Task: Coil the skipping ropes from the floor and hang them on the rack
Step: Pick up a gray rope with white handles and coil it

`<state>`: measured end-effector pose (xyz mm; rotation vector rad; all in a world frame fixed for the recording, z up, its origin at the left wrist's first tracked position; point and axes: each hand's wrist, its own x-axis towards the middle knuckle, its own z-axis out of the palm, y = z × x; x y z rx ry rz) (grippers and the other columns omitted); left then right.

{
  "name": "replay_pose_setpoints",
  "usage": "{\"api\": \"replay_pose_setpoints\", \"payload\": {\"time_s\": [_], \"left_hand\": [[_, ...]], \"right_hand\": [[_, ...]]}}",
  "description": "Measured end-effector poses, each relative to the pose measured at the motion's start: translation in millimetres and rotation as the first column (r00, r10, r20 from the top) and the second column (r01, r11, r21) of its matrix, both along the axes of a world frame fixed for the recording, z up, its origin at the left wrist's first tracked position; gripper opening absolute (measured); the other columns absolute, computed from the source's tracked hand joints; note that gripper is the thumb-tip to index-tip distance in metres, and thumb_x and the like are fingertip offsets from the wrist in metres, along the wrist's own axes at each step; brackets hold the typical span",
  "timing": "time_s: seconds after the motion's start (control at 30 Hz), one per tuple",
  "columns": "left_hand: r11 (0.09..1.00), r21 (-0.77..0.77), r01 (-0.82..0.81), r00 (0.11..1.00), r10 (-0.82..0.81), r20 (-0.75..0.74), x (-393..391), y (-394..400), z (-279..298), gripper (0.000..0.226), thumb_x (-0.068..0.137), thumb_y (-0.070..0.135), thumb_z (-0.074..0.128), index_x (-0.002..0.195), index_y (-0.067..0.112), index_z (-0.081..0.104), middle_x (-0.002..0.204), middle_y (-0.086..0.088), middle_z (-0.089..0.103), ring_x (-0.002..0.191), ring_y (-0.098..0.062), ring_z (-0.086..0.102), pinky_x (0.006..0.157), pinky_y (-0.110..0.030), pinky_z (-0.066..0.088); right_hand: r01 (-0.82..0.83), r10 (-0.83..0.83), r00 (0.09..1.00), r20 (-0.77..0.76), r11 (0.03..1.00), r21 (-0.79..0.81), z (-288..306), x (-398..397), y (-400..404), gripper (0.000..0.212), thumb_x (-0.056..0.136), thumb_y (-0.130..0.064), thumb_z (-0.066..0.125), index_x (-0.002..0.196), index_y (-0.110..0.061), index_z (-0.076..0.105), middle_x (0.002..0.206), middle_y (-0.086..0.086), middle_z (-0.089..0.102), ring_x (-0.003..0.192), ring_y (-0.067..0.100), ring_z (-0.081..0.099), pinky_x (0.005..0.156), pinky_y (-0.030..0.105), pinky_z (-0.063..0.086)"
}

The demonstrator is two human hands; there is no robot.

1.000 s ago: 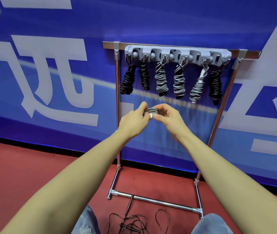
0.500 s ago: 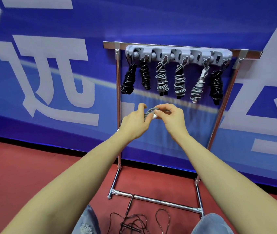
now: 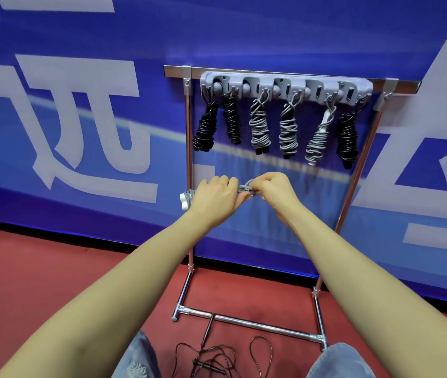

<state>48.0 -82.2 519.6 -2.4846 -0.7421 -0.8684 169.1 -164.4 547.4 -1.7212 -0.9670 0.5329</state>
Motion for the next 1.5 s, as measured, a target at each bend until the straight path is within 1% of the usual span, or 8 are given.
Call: {"api": "replay_pose_setpoints", "payload": {"time_s": [0.1,0.2,0.33,0.53,0.87,1.13,1.3,1.5], "left_hand": [[0.994,-0.102,-0.04,0.995,0.03,-0.095,1,-7,-4,0.046,0.096,0.048,0.035,0.084,0.007,0.053,0.074,-0.009,0.056,0.064,-0.029,0.056,0.053,-0.032,0.033],[0.975,-0.214,-0.064,0.994,0.043,-0.1,4,-10,-8,0.034,0.098,0.04,0.034,0.103,0.009,0.046,0.098,-0.008,0.053,0.085,-0.027,0.053,0.063,-0.033,0.031],[0.837,-0.545,0.042,0.999,-0.019,0.049,9,-17,0,0.026,0.09,0.036,0.05,0.086,0.013,0.036,0.074,0.003,0.048,0.069,-0.023,0.045,0.055,-0.031,0.03],[0.732,-0.68,0.027,0.995,0.044,0.087,11,-23,10,0.023,0.081,0.027,0.054,0.087,0.015,0.034,0.077,-0.001,0.051,0.072,-0.026,0.048,0.056,-0.03,0.033],[0.839,-0.54,0.067,0.993,-0.001,0.122,9,-32,0,0.037,0.082,0.025,0.053,0.108,0.009,0.033,0.07,-0.004,0.05,0.058,-0.028,0.043,0.047,-0.029,0.028],[0.848,-0.525,0.07,0.994,-0.013,0.111,17,-32,4,0.04,0.083,0.024,0.051,0.116,0.012,0.032,0.073,-0.006,0.053,0.061,-0.03,0.046,0.052,-0.029,0.03],[0.842,-0.539,0.03,0.993,0.034,0.109,23,-29,10,0.034,0.087,0.024,0.049,0.114,0.009,0.034,0.073,-0.004,0.049,0.061,-0.028,0.045,0.049,-0.029,0.028],[0.889,-0.457,-0.004,0.997,0.037,0.062,20,-32,6,0.035,0.089,0.027,0.047,0.117,0.01,0.035,0.076,-0.005,0.05,0.063,-0.03,0.048,0.052,-0.028,0.029]], "right_hand": [[0.055,-0.055,0.98,0.192,0.998,0.005,2,-7,3,0.01,0.08,-0.005,0.052,0.072,-0.008,0.059,0.08,0.016,0.064,0.069,0.019,0.049,0.057,0.026,0.04],[0.115,-0.123,0.827,0.548,0.992,0.049,2,-11,1,0.009,0.092,-0.01,0.045,0.087,-0.01,0.053,0.086,0.004,0.059,0.077,0.024,0.053,0.061,0.034,0.042],[0.091,-0.131,0.64,0.757,0.991,0.094,-2,-13,-6,0.012,0.098,-0.013,0.038,0.099,-0.007,0.048,0.092,0.008,0.053,0.079,0.031,0.051,0.061,0.036,0.037],[0.043,-0.177,0.657,0.733,0.979,0.198,-1,-17,-6,0.018,0.099,-0.014,0.037,0.102,-0.006,0.053,0.096,0.008,0.062,0.082,0.03,0.055,0.064,0.038,0.038],[0.17,-0.276,0.715,0.643,0.96,0.223,2,-13,-5,0.02,0.101,-0.018,0.037,0.105,-0.009,0.054,0.081,0.01,0.065,0.08,0.034,0.056,0.063,0.034,0.027],[0.27,-0.335,0.874,0.352,0.937,0.223,7,-1,-1,0.018,0.097,-0.024,0.041,0.093,-0.017,0.056,0.081,0.001,0.062,0.081,0.028,0.059,0.07,0.036,0.043],[0.196,-0.316,0.86,0.4,0.93,0.312,9,-1,1,0.019,0.097,-0.019,0.041,0.083,-0.017,0.054,0.073,0.007,0.064,0.073,0.029,0.059,0.065,0.04,0.046],[0.292,-0.359,0.916,0.18,0.903,0.316,6,1,7,0.023,0.091,-0.017,0.042,0.07,-0.015,0.052,0.071,0.013,0.063,0.074,0.036,0.059,0.066,0.041,0.05]]}}
